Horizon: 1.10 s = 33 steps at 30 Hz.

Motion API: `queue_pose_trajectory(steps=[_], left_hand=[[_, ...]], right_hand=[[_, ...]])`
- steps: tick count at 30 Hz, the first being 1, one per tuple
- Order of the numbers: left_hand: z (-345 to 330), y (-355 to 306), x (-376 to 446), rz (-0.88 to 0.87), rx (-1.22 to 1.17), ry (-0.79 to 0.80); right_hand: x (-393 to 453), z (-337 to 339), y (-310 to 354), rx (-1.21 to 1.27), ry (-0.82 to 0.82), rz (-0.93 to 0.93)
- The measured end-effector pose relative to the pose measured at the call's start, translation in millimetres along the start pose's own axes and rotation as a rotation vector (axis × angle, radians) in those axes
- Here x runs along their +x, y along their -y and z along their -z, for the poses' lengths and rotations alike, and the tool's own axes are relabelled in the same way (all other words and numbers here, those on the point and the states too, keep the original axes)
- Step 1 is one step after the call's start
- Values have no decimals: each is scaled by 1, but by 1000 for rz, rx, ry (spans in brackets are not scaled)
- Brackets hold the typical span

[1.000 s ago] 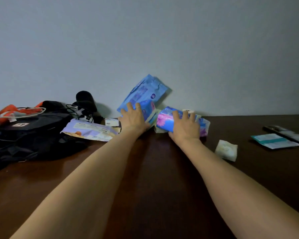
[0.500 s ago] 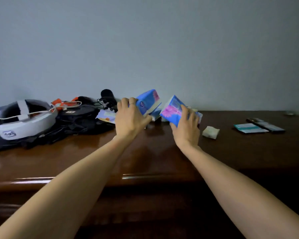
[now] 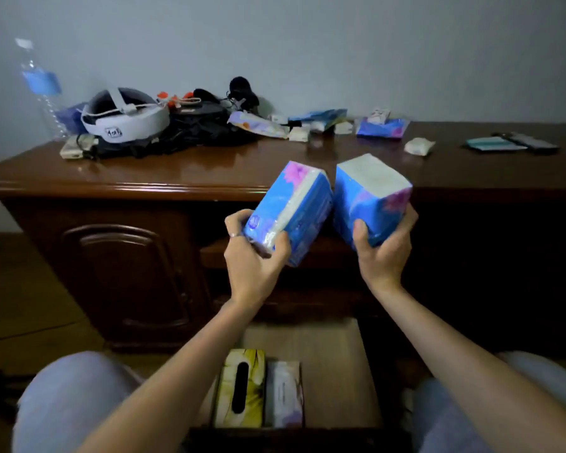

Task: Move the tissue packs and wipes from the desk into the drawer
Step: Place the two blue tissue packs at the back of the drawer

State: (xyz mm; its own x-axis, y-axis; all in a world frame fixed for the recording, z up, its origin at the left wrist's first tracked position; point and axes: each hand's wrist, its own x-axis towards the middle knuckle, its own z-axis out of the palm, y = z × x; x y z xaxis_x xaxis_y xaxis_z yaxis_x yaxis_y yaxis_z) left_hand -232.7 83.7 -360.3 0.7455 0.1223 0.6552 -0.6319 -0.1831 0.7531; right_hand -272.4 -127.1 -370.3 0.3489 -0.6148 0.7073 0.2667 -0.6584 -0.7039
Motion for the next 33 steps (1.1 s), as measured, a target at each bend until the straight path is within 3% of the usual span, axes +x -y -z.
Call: queue_pose_trajectory(steps=[5, 10, 14, 17, 21, 23, 27, 33], left_hand=[[37, 56, -97, 217, 129, 155], [43, 106, -142, 653, 272, 377], [44, 137, -164, 947, 298, 417], [44, 161, -174, 1109, 312, 345], [41, 177, -184, 1320, 101, 105], [42, 184, -188, 1401, -5, 32], [55, 203, -185, 1403, -88, -168], [77, 227, -181, 1329, -89, -341]], right_hand=[[-100, 39, -48, -162, 354, -273], [-152, 42, -95, -317, 739, -714], [-188, 27, -123, -244, 806, -1078], [-215, 17, -144, -215, 784, -1364], [-241, 12, -172, -298, 706, -1456], [-248, 9, -183, -223, 650, -1512], [-244, -20, -194, 67, 667, -1687], [-254, -99, -193, 188, 751, -1746]])
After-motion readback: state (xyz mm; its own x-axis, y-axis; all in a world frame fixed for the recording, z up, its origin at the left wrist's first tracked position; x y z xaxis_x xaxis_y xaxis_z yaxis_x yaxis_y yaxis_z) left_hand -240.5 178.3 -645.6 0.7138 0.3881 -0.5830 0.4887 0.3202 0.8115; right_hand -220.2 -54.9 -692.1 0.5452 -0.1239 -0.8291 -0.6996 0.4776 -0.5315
